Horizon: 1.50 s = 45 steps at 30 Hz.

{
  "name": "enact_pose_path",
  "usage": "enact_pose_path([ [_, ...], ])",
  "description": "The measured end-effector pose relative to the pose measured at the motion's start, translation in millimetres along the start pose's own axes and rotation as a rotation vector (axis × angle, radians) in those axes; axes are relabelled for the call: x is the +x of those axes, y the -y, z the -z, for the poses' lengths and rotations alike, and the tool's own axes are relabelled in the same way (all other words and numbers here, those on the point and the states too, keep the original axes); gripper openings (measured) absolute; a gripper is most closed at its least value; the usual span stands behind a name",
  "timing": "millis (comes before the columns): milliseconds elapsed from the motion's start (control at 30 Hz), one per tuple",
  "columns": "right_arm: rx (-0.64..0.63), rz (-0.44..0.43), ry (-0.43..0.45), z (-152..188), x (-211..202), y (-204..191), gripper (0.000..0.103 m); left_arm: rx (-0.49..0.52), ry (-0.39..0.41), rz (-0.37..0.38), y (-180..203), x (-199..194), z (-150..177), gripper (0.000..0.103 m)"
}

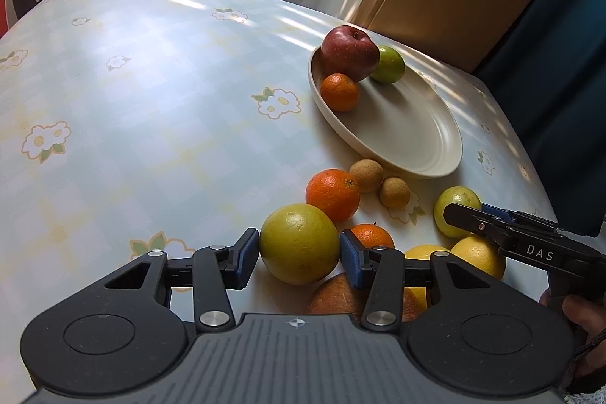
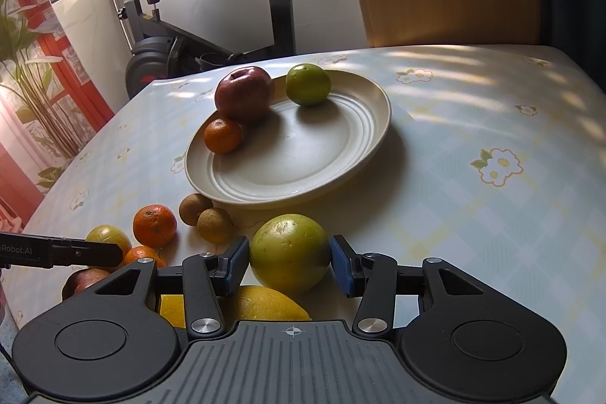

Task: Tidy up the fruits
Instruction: 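Close the left gripper on its green citrus while the right gripper closes on another, then carry both green citrus fruits up and over onto the cream plate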

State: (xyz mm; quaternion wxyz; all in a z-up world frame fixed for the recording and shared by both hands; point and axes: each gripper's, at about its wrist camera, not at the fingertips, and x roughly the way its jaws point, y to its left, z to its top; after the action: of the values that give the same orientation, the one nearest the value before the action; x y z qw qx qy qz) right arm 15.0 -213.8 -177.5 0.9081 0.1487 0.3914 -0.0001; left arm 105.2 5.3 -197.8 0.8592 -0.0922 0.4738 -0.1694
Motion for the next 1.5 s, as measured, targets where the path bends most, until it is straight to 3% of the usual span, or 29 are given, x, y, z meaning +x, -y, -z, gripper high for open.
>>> enact_pose_path([
  [733,-0.009,0.004,-0.001,0,0,-2,0.043,0.034,0.033,-0.014,4,-8,-1,0.049],
  [1500,-0.080,-0.010,0.042,-16,-16,-20,0.043,0.127,0.143,-0.026,29,-34,-21,0.049],
])
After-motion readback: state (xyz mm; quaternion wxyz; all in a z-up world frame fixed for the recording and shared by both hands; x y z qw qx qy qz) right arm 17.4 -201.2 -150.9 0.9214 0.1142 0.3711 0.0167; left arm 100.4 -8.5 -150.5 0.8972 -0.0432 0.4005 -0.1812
